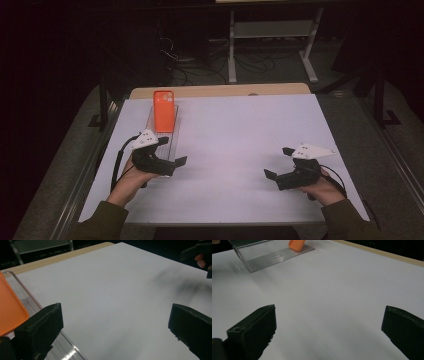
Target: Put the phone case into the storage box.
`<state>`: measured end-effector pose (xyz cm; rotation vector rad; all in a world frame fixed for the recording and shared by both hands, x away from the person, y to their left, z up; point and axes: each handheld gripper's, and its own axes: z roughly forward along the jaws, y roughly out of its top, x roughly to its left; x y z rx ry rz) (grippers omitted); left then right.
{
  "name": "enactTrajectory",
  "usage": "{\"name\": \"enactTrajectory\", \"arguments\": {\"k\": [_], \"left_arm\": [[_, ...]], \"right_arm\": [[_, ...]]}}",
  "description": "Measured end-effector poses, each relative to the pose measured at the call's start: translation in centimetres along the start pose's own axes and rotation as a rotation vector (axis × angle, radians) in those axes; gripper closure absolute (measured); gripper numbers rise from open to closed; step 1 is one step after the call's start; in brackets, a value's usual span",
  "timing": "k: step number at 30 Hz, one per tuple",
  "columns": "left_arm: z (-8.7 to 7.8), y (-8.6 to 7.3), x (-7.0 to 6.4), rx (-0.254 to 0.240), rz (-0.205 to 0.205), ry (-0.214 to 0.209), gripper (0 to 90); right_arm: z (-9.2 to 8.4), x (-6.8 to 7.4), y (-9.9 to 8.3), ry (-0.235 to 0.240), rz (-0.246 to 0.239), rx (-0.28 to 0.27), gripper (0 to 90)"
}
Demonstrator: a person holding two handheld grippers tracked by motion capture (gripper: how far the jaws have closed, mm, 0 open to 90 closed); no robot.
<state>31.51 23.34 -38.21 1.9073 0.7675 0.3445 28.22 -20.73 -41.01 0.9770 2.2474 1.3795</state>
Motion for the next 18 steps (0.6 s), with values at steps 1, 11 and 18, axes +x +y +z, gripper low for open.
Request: {"name": "enactTrajectory", "arguments": {"k": [1,11,18], "left_arm": [[0.0,-0.2,0.0,-0.003,-0.006,-0.005,0.0],[0.3,-1.7,0.1,0.023,-0.007,-0.022,0.0],[0.5,-2.3,0.0,0.027,-0.024,-0.03,0.0]], "right_arm": [[0.0,0.0,0.0,0.001,0.0,-0.001,0.0],[-0.4,-0.1,0.4,-0.003,-0.004,-0.024,0.0],[-0.5,-0.1,0.5,-0.001,-0.008,-0.031,0.0]]}}
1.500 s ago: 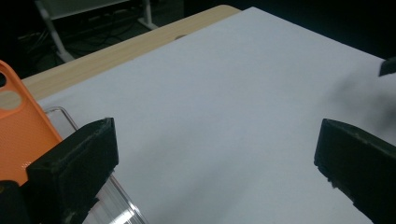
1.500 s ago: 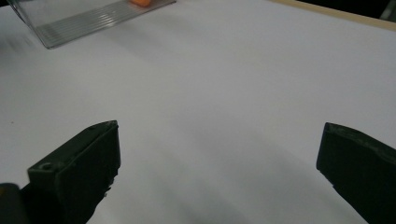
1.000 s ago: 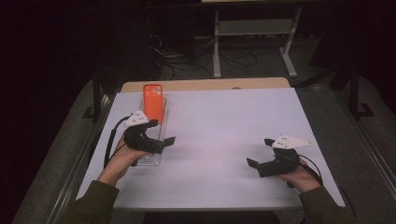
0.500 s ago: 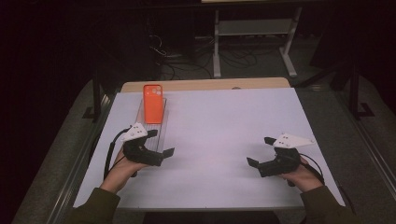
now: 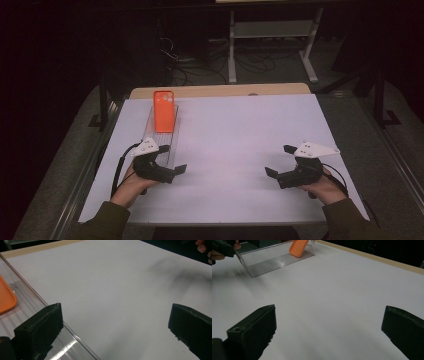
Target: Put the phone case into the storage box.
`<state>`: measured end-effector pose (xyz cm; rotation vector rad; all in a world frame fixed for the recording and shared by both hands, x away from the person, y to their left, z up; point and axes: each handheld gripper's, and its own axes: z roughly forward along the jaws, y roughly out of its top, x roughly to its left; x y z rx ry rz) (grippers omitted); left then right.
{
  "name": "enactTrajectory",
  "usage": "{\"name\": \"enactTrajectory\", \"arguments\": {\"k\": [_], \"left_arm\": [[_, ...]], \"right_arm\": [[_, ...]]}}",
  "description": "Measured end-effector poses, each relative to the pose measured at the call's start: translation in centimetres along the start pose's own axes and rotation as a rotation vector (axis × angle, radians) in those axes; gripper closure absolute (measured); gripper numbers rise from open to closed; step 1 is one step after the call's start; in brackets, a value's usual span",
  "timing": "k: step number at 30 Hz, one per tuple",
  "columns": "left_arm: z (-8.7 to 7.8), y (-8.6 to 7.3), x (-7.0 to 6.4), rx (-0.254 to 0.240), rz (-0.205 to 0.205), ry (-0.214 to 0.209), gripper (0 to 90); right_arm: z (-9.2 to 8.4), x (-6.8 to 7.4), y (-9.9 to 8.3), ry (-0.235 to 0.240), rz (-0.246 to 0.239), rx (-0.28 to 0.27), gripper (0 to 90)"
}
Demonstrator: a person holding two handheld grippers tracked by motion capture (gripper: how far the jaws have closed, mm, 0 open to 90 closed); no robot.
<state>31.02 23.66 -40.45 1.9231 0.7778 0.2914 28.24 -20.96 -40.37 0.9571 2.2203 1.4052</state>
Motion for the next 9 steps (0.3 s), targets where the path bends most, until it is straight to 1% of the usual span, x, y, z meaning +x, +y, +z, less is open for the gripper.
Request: {"name": "enactTrajectory", "arguments": {"k": [4,5,9], "left_arm": [[-0.04,-0.06,0.07,0.003,0.001,0.0,0.0],[-0.02,-0.11,0.03,0.0,-0.01,0.0,0.0],[-0.05,-0.1,0.06,-0.001,-0.009,0.0,0.0]], "right_arm": [[0.08,0.05,0.02,0.003,-0.005,-0.001,0.0],[0.08,0.06,0.02,0.003,-0.005,-0.001,0.0],[0.09,0.05,0.02,0.004,-0.005,-0.002,0.0]]}}
